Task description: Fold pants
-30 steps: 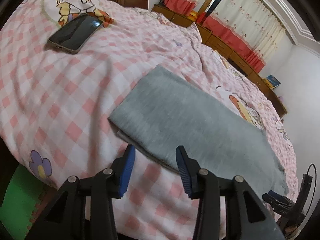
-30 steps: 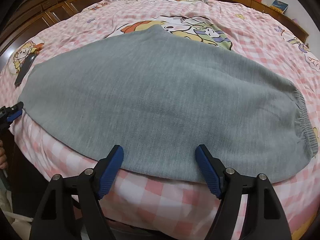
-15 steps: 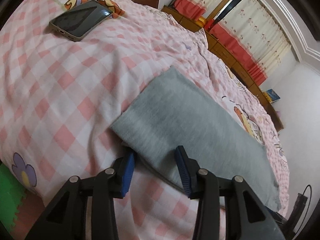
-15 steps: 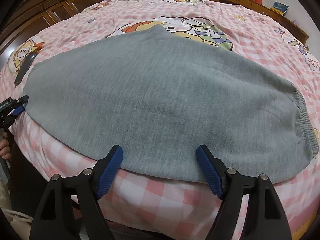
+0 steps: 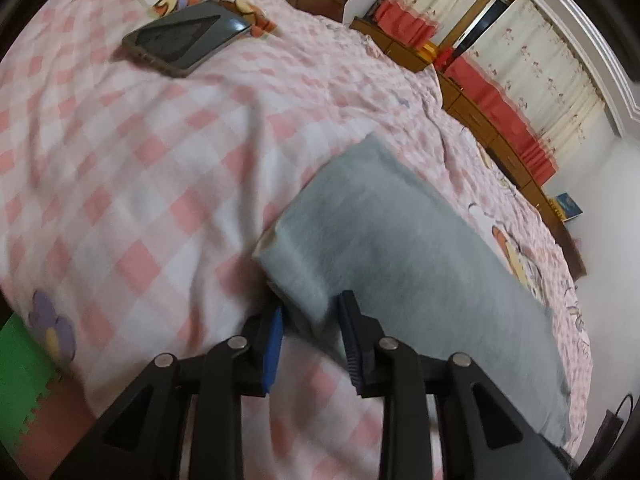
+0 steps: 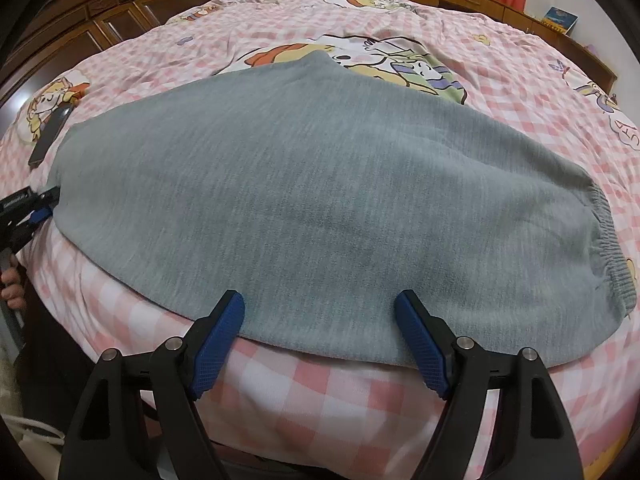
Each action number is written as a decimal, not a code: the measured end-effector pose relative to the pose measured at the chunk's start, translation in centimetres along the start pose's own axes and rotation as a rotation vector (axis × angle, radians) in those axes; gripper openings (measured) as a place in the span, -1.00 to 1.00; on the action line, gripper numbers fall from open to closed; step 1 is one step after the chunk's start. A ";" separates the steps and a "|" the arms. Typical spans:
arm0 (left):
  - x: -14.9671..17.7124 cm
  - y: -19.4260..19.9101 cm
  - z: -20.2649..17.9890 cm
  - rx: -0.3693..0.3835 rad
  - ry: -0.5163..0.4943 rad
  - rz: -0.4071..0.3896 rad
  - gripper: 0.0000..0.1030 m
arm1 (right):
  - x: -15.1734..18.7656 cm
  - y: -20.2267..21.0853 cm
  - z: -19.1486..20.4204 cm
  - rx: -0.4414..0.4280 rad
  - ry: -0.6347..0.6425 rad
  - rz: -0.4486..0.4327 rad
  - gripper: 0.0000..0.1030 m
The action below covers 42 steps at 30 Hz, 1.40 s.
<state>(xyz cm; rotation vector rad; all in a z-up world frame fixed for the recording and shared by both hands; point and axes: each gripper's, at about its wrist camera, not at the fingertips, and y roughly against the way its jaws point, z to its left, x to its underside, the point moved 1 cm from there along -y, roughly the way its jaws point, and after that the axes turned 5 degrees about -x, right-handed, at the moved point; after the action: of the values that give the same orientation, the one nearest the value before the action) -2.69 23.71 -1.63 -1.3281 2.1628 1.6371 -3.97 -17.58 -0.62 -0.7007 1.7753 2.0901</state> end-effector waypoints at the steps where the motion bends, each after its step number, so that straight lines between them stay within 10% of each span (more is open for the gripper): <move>1: -0.3 -0.3 -0.1 0.005 0.005 -0.003 -0.42 | 0.0 0.0 0.0 0.002 0.002 -0.002 0.56; 8: 0.0 1.4 -0.6 0.007 -0.048 -0.050 -0.87 | 0.0 0.5 -0.2 -0.012 -0.008 -0.016 0.55; 27: -0.8 11.6 -15.8 0.292 -0.450 -0.165 -0.88 | 0.9 5.7 -4.2 -0.143 -0.169 -0.207 0.45; 42: 8.9 4.2 -25.5 0.314 -0.658 0.124 -0.88 | 2.7 4.6 -7.1 -0.175 -0.252 -0.173 0.45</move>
<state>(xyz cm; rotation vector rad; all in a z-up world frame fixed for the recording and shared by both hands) -1.09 -2.23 6.74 -0.4799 1.9871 1.4180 -7.45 -25.62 0.94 -0.5820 1.3628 2.1264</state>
